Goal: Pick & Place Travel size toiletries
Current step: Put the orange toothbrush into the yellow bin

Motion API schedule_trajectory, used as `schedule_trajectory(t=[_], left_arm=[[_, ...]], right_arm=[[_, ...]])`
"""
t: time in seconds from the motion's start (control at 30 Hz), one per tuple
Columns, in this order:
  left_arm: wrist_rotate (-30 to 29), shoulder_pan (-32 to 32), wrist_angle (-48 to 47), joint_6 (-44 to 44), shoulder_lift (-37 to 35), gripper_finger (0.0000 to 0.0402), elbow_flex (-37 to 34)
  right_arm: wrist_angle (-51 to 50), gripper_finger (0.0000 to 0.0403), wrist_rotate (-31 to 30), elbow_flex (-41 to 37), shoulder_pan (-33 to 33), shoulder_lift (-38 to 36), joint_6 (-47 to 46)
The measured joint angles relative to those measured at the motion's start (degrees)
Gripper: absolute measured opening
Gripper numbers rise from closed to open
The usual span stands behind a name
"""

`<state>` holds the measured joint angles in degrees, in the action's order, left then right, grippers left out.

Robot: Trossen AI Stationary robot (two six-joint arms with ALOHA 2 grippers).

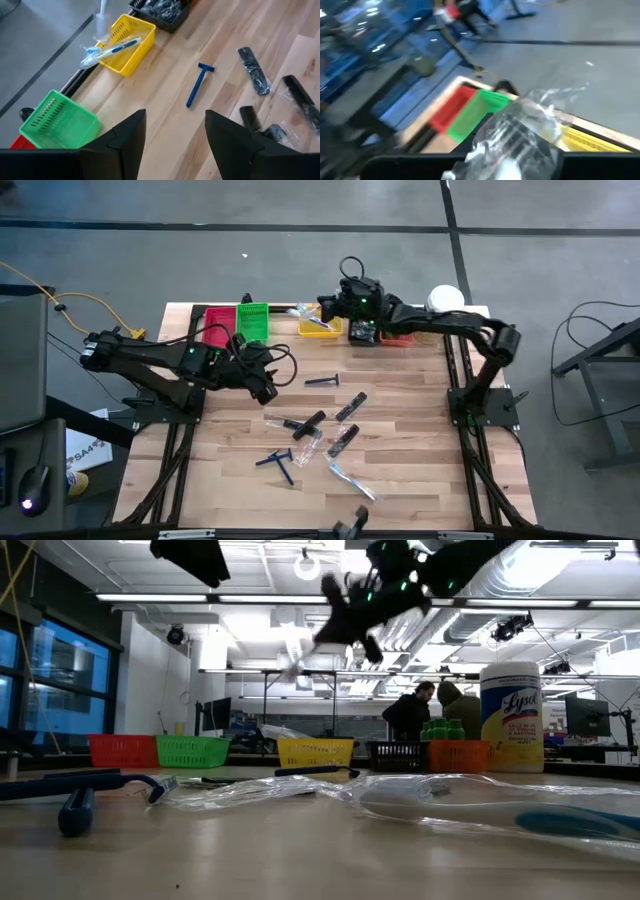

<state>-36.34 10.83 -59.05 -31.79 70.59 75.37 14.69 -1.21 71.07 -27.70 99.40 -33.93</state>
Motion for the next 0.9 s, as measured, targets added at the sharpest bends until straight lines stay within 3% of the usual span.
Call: schedule_trajectory(t=[0.1, 0.37, 0.9], left_arm=[[0.0, 0.0, -0.3, -0.2, 0.0, 0.0195, 0.0], [-0.2, 0.0, -2.6, -2.2, 0.0, 0.0195, 0.0], [-0.3, 0.0, -4.2, -4.1, 0.0, 0.0195, 0.0]], right_arm=[[0.9, 0.0009, -1.7, -0.1, -1.6, 3.6, -3.4], [3.7, 0.0010, 1.7, -0.1, -3.6, 10.0, -10.0], [0.4, 0.0022, 1.1, -0.1, -4.7, 10.6, -11.0]])
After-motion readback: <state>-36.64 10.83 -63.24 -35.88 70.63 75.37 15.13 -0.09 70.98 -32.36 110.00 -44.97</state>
